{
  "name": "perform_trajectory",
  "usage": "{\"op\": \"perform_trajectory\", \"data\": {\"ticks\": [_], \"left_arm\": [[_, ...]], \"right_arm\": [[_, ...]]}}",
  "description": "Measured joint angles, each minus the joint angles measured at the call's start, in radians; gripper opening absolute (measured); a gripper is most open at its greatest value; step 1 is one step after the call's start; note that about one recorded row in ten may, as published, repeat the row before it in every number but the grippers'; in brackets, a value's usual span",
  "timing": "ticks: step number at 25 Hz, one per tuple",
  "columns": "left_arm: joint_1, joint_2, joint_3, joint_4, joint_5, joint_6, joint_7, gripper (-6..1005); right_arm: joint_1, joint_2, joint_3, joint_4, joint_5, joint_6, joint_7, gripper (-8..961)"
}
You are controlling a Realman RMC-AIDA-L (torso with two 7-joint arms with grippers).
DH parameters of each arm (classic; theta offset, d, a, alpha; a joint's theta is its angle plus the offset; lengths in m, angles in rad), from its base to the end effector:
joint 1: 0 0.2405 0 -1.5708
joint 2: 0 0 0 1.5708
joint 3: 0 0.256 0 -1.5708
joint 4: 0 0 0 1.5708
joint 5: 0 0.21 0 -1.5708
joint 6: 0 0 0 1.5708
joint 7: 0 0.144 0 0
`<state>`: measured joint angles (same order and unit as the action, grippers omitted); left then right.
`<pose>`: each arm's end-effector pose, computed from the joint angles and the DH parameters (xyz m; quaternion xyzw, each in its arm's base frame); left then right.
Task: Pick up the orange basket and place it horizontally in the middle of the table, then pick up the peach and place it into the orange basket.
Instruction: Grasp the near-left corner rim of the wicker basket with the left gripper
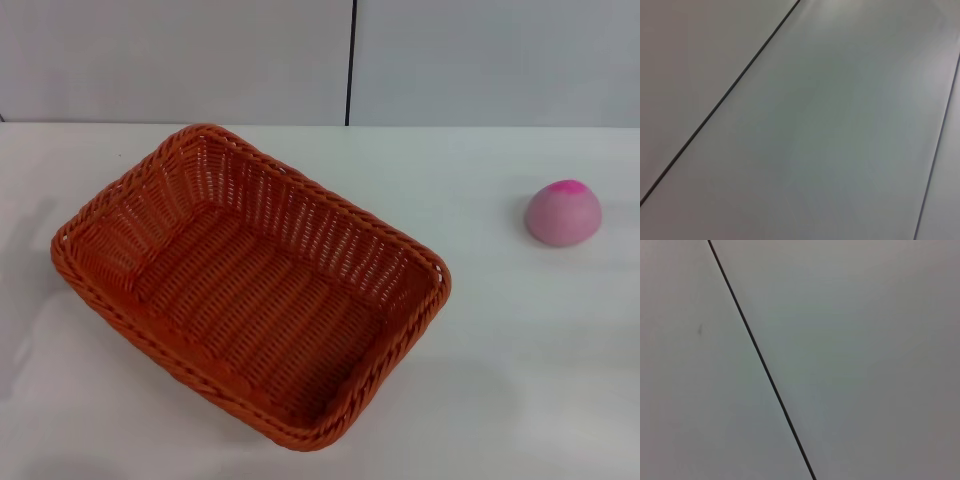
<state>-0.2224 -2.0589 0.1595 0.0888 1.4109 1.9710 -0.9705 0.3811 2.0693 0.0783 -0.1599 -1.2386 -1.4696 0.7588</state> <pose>-0.3274 0.2122 0.0613 -0.6058 -0.2325 -0.6290 0.4280 0.3765 0.2894 0.0967 -0.5007 0.2850 0.4903 0.6540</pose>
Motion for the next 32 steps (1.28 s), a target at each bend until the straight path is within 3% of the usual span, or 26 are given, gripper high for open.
{"op": "perform_trajectory", "data": {"ticks": [10,15,17,18,20,22,24,25,26,29,30,32], "left_arm": [[-0.005,0.002,0.040,0.044,0.013,-0.001,-0.005,771],[-0.012,0.004,0.063,0.113,0.016,-0.015,-0.058,771],[-0.026,0.010,0.107,0.205,0.017,-0.044,-0.134,771],[-0.037,0.021,0.145,0.281,0.017,-0.065,-0.204,771],[-0.041,0.027,0.165,0.308,0.018,-0.077,-0.240,771],[-0.064,0.066,0.268,0.420,0.025,-0.158,-0.416,771],[-0.083,0.091,0.326,0.481,0.051,-0.209,-0.518,772],[-0.083,0.091,0.326,0.481,0.051,-0.209,-0.518,772],[-0.120,0.117,0.361,0.557,0.133,-0.249,-0.626,772],[-0.120,0.117,0.361,0.557,0.133,-0.249,-0.626,772],[-0.153,0.128,0.364,0.612,0.223,-0.265,-0.699,772],[-0.215,0.129,0.363,0.704,0.376,-0.305,-0.821,771]], "right_arm": [[-0.001,0.000,0.000,-0.001,0.000,0.000,0.000,730],[0.000,0.000,0.000,0.002,-0.001,0.000,0.000,730],[0.001,0.000,0.000,0.002,-0.001,0.000,0.000,730],[0.002,0.000,0.000,0.002,-0.001,0.000,0.001,730],[0.002,0.000,0.000,0.002,-0.001,0.000,0.001,730],[0.003,0.000,0.000,0.003,-0.001,0.000,0.001,730],[0.003,0.000,0.001,0.004,-0.001,0.000,0.001,730],[0.003,0.000,0.002,0.005,-0.001,0.000,0.003,730],[0.003,0.000,0.002,0.004,-0.001,0.000,0.006,730],[0.003,0.000,0.004,0.003,0.000,0.000,0.011,730],[0.003,0.000,0.005,0.003,0.000,0.000,0.012,730],[0.002,0.000,0.012,0.005,0.001,0.000,0.013,730]]}}
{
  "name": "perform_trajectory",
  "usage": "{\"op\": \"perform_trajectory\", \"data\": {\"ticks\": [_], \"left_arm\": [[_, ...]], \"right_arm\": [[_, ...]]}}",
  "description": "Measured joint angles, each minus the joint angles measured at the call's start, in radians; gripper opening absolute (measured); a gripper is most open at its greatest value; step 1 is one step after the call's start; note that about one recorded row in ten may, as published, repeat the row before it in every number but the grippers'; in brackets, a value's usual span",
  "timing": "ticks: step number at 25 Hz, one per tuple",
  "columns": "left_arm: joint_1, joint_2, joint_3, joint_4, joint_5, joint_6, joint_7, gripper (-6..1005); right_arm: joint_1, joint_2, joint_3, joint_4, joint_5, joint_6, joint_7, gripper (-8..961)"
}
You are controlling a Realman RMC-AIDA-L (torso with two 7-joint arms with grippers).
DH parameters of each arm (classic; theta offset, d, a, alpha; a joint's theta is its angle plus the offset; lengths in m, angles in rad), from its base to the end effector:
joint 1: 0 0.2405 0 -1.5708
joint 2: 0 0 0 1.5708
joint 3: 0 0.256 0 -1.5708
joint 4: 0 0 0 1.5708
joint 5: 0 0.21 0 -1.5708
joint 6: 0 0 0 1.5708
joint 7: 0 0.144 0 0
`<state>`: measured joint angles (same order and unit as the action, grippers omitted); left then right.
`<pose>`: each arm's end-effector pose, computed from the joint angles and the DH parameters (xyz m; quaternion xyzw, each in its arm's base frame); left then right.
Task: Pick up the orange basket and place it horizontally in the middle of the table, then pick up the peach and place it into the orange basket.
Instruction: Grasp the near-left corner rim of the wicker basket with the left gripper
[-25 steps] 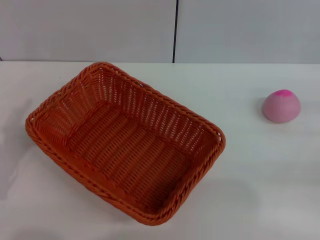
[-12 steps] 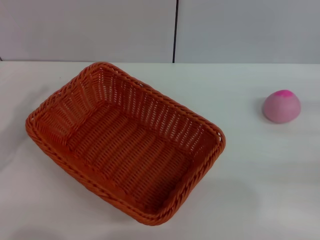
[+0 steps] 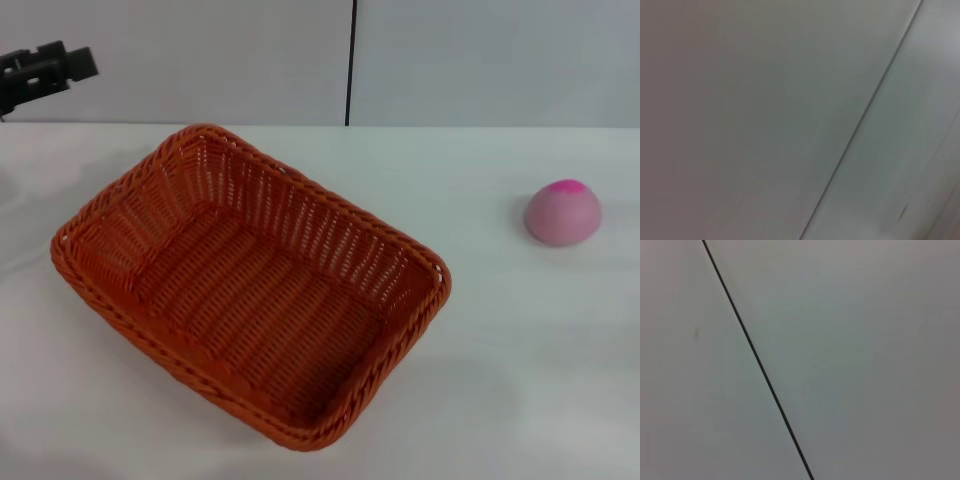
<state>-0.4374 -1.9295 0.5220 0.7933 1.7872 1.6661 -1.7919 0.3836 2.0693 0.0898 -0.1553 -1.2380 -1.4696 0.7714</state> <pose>-0.2866 0.3331 0.1252 -0.8435 -0.3448 -0.3542 0.2102 0.3767 0.2896 0.0970 -0.4937 0.2895 0.4968 0.6525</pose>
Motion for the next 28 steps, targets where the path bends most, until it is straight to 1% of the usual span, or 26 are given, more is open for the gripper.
{"op": "perform_trajectory", "data": {"ticks": [1,2,3,5,8,9,12,14,16,17,18,19,20,21,24,25,26,27,28], "left_arm": [[-0.018,-0.003,0.000,0.030,0.047,-0.016,-0.035,771],[-0.018,-0.003,0.000,0.030,0.047,-0.016,-0.035,770],[-0.053,-0.014,0.002,0.079,0.138,-0.031,-0.081,770],[-0.081,-0.021,0.003,0.107,0.203,-0.035,-0.100,770],[-0.089,-0.022,0.003,0.115,0.224,-0.036,-0.105,771],[-0.120,-0.030,0.003,0.142,0.283,-0.039,-0.115,771],[-0.148,-0.040,0.006,0.171,0.362,-0.046,-0.117,771],[-0.148,-0.040,0.006,0.171,0.362,-0.046,-0.117,771],[-0.171,-0.050,0.017,0.185,0.426,-0.064,-0.130,772],[-0.175,-0.057,0.038,0.200,0.462,-0.086,-0.150,772],[-0.175,-0.057,0.038,0.200,0.462,-0.086,-0.150,772],[-0.177,-0.065,0.066,0.218,0.492,-0.111,-0.171,772],[-0.177,-0.065,0.066,0.218,0.492,-0.111,-0.171,772],[-0.177,-0.072,0.089,0.228,0.509,-0.129,-0.183,771],[-0.177,-0.074,0.095,0.230,0.513,-0.134,-0.186,770],[-0.179,-0.079,0.118,0.232,0.524,-0.150,-0.190,770],[-0.179,-0.079,0.118,0.232,0.524,-0.150,-0.190,770],[-0.180,-0.080,0.171,0.232,0.531,-0.172,-0.206,770],[-0.180,-0.080,0.171,0.232,0.531,-0.172,-0.206,771]], "right_arm": [[0.000,0.000,0.003,0.001,0.000,0.000,0.000,730],[0.000,0.000,0.003,0.001,0.000,0.000,0.000,730],[0.000,0.000,0.003,0.001,0.000,0.000,0.001,730],[0.000,0.000,0.003,0.001,0.001,0.000,0.002,730],[-0.002,0.000,0.004,0.001,0.001,0.006,0.006,730],[-0.002,0.000,0.004,0.001,0.001,0.010,0.008,730],[-0.003,0.000,0.004,0.000,0.002,0.028,0.011,730],[-0.004,0.001,0.004,0.000,0.002,0.032,0.011,730],[-0.005,0.001,0.004,0.000,0.002,0.042,0.011,730],[-0.005,0.001,0.004,0.000,0.002,0.044,0.011,730],[-0.005,0.002,0.004,0.000,0.002,0.046,0.011,730],[-0.004,0.002,0.005,0.000,0.002,0.048,0.011,730],[-0.004,0.002,0.005,0.000,0.002,0.048,0.011,730],[-0.002,0.002,0.010,0.000,0.002,0.051,0.011,730],[0.001,0.002,0.015,0.000,0.002,0.057,0.011,730],[0.001,0.002,0.015,0.000,0.002,0.057,0.011,730],[0.004,0.002,0.015,0.000,0.002,0.066,0.011,730],[0.005,0.002,0.016,0.000,0.002,0.073,0.011,730],[0.007,0.002,0.016,0.000,0.002,0.078,0.011,730]]}}
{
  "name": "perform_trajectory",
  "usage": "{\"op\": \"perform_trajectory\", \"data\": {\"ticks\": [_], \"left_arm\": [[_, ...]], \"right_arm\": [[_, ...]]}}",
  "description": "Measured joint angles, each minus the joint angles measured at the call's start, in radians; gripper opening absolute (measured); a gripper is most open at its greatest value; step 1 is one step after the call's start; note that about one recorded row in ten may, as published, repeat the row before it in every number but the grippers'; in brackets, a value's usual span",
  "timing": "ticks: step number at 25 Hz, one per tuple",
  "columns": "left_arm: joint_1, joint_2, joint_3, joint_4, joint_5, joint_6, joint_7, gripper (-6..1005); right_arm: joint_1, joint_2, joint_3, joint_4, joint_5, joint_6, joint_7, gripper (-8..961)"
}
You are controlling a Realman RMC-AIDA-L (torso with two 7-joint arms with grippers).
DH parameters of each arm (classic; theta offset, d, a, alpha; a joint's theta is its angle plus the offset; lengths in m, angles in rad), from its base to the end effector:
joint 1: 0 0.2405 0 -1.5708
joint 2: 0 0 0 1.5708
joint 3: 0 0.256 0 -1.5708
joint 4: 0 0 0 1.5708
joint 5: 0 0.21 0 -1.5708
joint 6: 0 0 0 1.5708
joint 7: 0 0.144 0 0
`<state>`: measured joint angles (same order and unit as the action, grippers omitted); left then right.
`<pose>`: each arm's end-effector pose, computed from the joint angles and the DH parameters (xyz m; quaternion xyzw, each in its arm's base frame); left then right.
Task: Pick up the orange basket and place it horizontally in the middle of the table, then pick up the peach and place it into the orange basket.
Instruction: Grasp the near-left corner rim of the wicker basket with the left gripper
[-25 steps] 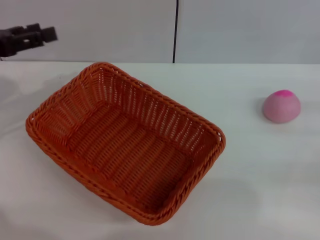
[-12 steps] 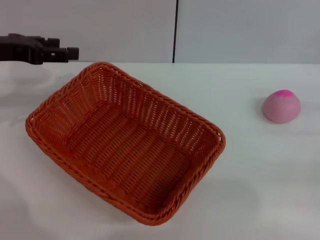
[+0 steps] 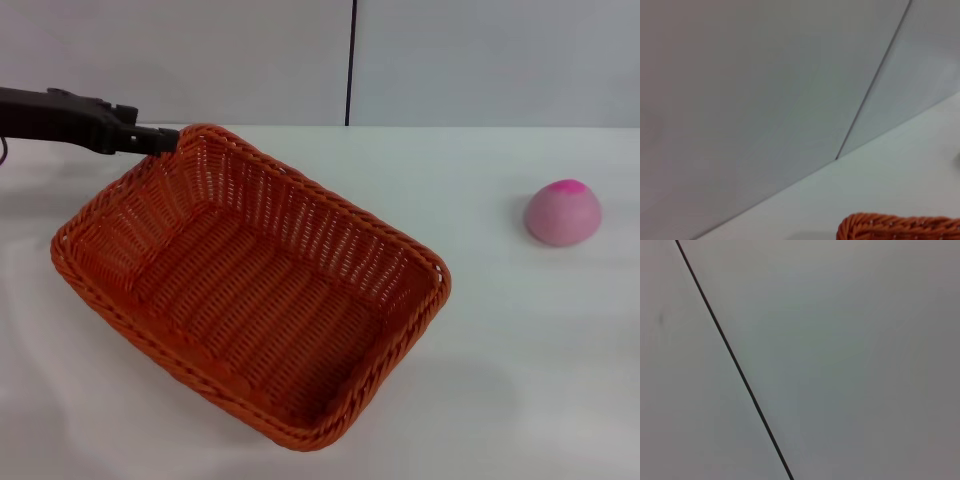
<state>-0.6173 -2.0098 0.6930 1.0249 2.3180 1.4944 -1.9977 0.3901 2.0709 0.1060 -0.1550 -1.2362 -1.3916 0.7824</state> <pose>-0.2507 0.3856 0.0828 -0.9075 -0.3453 -0.0858 0.2233 0.3862 0.2933 0.0938 -0.4809 0.3233 0.4819 0.6573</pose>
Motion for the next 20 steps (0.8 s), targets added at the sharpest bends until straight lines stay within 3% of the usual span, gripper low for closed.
{"op": "perform_trajectory", "data": {"ticks": [11,13,20], "left_arm": [[-0.046,-0.025,0.040,-0.003,0.110,-0.041,-0.033,772],[-0.077,-0.044,0.044,-0.014,0.196,-0.074,-0.044,771],[-0.098,-0.047,0.096,-0.043,0.235,-0.125,-0.077,771]], "right_arm": [[0.004,-0.001,0.021,-0.001,0.000,0.030,0.000,730],[0.004,-0.001,0.027,-0.002,0.000,0.040,0.000,730],[0.004,-0.002,0.038,-0.005,0.000,0.050,0.000,730]]}}
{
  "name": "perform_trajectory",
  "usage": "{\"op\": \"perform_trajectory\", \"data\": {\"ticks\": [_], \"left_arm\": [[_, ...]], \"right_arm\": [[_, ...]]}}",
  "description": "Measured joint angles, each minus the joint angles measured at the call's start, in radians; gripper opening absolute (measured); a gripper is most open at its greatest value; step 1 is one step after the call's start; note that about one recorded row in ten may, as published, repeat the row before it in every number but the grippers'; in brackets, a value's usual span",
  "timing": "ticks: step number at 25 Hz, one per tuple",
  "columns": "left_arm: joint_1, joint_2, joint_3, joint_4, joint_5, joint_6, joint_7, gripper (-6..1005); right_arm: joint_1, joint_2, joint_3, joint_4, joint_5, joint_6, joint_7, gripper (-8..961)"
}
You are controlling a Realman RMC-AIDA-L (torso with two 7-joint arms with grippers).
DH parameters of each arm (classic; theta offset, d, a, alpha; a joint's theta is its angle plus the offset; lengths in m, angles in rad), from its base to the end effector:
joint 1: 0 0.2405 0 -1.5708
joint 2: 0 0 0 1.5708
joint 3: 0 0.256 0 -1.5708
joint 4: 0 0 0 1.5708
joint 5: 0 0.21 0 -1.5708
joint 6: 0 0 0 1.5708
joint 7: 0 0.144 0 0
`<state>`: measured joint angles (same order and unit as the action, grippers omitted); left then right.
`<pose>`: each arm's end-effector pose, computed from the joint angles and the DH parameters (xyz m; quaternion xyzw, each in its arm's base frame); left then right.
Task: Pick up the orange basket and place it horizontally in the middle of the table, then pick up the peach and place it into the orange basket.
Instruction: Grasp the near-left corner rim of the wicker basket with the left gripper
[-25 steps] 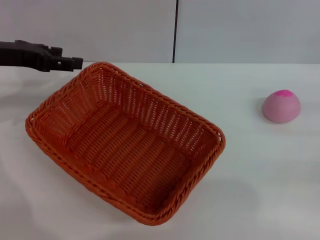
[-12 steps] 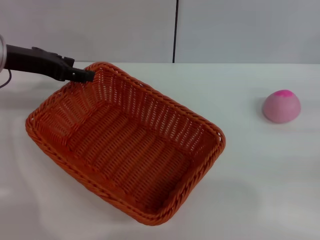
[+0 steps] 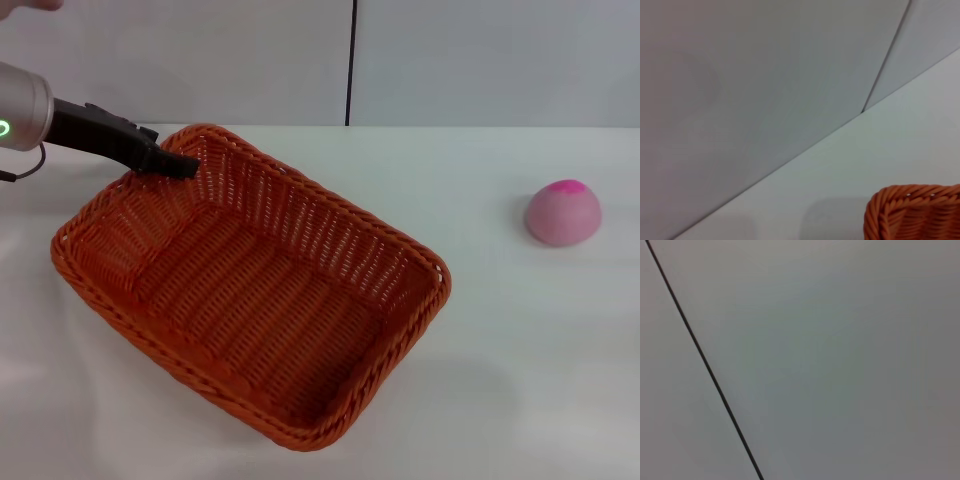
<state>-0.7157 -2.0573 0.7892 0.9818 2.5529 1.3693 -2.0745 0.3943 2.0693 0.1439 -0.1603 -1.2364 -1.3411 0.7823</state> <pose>-0.2396 0.4069 0.0471 -0.9119 -0.3356 0.0235 0.2351 0.3954 0.2934 0.0969 -0.4629 0.3413 0.4696 0.6699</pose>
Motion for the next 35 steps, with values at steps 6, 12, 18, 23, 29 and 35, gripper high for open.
{"op": "perform_trajectory", "data": {"ticks": [6,12,18,23,29,35], "left_arm": [[-0.004,0.000,0.063,-0.006,0.018,-0.041,-0.051,770],[-0.005,0.000,0.071,-0.013,0.018,-0.048,-0.062,769],[-0.005,-0.001,0.086,-0.013,0.018,-0.054,-0.069,698],[-0.003,-0.003,0.094,-0.009,0.016,-0.057,-0.070,493],[-0.006,-0.004,0.118,-0.008,0.012,-0.050,-0.072,364],[-0.001,-0.007,0.136,0.010,0.003,-0.027,-0.099,234]], "right_arm": [[0.000,-0.001,0.002,-0.001,0.000,0.016,0.000,730],[0.002,-0.003,0.012,-0.002,0.000,0.025,0.000,730],[0.003,-0.003,0.029,-0.002,0.000,0.025,0.000,730],[0.003,-0.005,0.029,-0.002,0.000,0.025,0.000,730],[0.001,-0.005,0.029,-0.002,0.000,0.025,0.000,730],[0.000,-0.005,0.029,-0.002,0.000,0.026,0.000,730]]}}
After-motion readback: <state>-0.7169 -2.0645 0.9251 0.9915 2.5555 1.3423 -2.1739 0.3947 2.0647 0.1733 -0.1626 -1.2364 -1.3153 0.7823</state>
